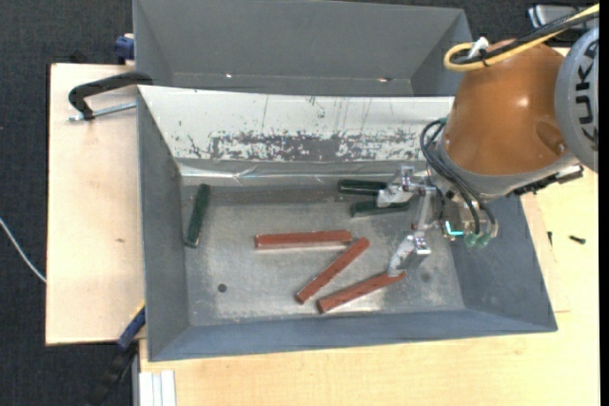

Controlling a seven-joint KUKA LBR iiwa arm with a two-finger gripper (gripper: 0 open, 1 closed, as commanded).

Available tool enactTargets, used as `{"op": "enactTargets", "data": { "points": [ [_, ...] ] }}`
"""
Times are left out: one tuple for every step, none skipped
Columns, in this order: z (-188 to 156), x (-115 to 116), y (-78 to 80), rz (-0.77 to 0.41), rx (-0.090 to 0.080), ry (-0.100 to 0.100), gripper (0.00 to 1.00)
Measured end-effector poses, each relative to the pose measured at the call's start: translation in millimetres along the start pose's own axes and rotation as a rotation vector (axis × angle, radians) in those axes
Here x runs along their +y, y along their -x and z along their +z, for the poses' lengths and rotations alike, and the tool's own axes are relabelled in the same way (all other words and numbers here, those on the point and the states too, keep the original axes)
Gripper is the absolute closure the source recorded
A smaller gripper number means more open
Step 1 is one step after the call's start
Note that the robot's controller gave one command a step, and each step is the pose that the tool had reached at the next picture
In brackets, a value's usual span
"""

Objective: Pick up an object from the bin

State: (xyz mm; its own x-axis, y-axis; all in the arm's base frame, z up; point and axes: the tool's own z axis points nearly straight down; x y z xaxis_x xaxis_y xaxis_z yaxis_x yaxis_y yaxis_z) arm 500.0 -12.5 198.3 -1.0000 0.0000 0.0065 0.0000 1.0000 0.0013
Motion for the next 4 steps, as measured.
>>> {"op": "enactTargets", "data": {
  "points": [
    [-3.4, -0.1, 1.6, -0.001, -0.008, 0.0, 0.0],
    [41.1, 2.0, 1.6, -0.052, -0.015, -0.001, 0.0],
    [120.7, -17.1, 42.5, -0.069, -0.005, -0.001, 1.0],
    [122.6, -16.7, 42.8, -0.068, -0.01, 0.0, 0.0]
  ]
}}
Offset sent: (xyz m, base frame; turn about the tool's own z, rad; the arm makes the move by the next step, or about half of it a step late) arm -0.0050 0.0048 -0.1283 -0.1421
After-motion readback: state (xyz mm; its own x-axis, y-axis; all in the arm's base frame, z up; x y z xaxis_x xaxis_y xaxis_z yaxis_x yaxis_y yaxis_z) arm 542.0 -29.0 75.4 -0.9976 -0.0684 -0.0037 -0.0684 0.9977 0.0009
